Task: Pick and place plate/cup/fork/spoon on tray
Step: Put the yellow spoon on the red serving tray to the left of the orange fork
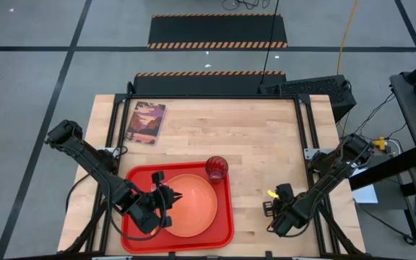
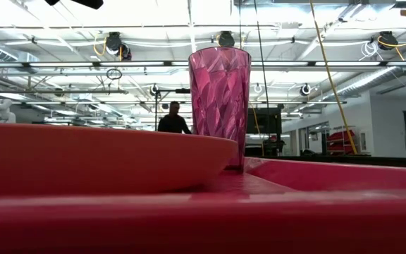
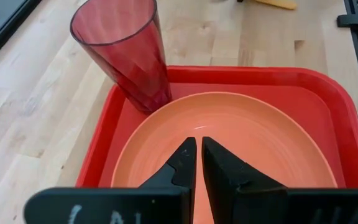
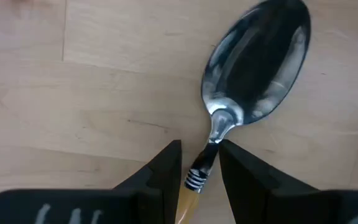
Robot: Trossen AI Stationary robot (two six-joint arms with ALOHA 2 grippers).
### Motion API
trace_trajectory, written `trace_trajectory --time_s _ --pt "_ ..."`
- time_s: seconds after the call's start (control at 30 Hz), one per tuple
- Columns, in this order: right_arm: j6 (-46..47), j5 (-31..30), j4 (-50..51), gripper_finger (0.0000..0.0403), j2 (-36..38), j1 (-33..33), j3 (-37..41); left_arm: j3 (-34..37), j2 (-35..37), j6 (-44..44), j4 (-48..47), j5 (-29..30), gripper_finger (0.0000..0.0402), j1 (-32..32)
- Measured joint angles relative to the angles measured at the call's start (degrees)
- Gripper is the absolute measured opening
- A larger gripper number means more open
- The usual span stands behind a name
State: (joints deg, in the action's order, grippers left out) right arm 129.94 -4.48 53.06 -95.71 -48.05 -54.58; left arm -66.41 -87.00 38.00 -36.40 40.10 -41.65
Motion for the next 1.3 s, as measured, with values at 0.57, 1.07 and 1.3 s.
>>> trace_trajectory --time_s 0.57,1.07,1.3 --pt "-7.89 0.71 -0.24 0.0034 -0.13 3.26 -0.01 0.0 0.0 -0.22 -0.04 0.01 0.0031 0.0" --pt "-15.27 -0.81 1.06 0.0098 2.43 6.01 0.32 0.04 0.0 0.05 -0.04 -0.07 0.0031 0.0" --pt "-14.84 1.48 1.13 0.0121 3.63 4.58 0.26 0.04 0.0 -0.07 0.0 -0.1 0.0031 0.0"
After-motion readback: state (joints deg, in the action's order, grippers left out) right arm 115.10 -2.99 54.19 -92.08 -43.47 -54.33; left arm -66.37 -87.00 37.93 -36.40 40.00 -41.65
